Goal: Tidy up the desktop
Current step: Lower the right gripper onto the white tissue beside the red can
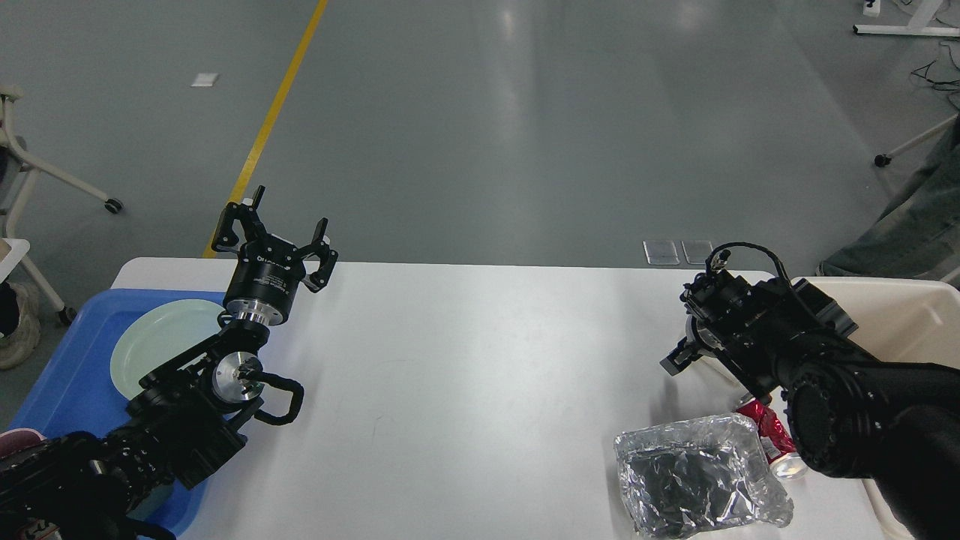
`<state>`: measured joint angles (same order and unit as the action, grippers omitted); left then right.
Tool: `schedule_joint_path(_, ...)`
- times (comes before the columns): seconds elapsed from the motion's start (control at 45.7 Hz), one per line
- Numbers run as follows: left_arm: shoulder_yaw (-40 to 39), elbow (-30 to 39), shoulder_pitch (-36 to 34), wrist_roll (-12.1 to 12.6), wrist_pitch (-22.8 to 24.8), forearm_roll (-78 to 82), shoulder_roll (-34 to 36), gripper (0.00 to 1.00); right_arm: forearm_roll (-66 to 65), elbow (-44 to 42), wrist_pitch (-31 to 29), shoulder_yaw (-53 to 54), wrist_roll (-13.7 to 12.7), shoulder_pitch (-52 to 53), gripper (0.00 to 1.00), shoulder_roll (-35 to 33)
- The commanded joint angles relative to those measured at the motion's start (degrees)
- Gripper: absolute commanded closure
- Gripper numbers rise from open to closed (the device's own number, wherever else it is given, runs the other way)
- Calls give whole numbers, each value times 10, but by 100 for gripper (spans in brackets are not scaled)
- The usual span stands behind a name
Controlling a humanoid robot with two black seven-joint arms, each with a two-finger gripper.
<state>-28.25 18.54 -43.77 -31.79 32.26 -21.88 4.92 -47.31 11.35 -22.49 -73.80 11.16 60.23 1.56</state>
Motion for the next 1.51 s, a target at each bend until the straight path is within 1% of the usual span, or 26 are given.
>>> schedule_joint_path(0.0, 0, 0, 0, 1, 0, 0, 0, 3, -2, 0, 0, 0, 0, 0, 0, 1)
schedule_joint_path(0.197, 0, 0, 0, 1, 0, 0, 0, 3, 13, -14, 2, 3, 0, 1, 0, 0)
schedule_joint_path(0.328, 0, 0, 0, 0, 0, 0, 0, 3, 71, -31, 4, 0, -1, 0, 1, -1)
schedule_joint_path(0.35, 0, 0, 0, 0, 0, 0, 0, 3, 78, -33, 5, 0, -1, -1, 2, -1)
schedule_joint_path(0.416, 0, 0, -1, 0, 0, 0, 0, 3, 85, -35, 5, 0, -1, -3, 10, -1)
schedule_joint_path(0.503, 0, 0, 0, 0, 0, 0, 0, 3, 86, -35, 6, 1, -1, -12, 14, -1)
schedule_joint_path(0.941, 0, 0, 0, 0, 0, 0, 0, 3, 78, -30, -1, -11, -1, -16, 12, -1)
schedule_joint_path(1.05, 0, 0, 0, 1, 0, 0, 0, 3, 78, -28, 0, -20, -1, -16, 14, -1)
schedule_joint_path(1.116, 0, 0, 0, 0, 0, 0, 0, 3, 78, -29, 0, -21, -1, -15, 19, -1)
schedule_joint_path(1.182, 0, 0, -1, 1, 0, 0, 0, 3, 78, -30, 0, -21, -1, -15, 28, -1)
schedule_joint_path(1.203, 0, 0, 0, 0, 0, 0, 0, 3, 78, -30, 0, -21, -1, -15, 35, -1)
schedule_joint_path(1.269, 0, 0, 0, 0, 0, 0, 0, 3, 78, -30, -5, -21, -2, -16, 53, -1)
schedule_joint_path(1.335, 0, 0, 0, 1, 0, 0, 0, 3, 80, -29, -10, -21, -2, -18, 75, 0)
schedule_joint_path(1.357, 0, 0, 0, 1, 0, 0, 0, 3, 80, -29, -12, -20, -2, -18, 79, -1)
schedule_joint_path(1.488, 0, 0, 0, 1, 0, 0, 0, 3, 81, -28, -17, -20, -2, -20, 81, -1)
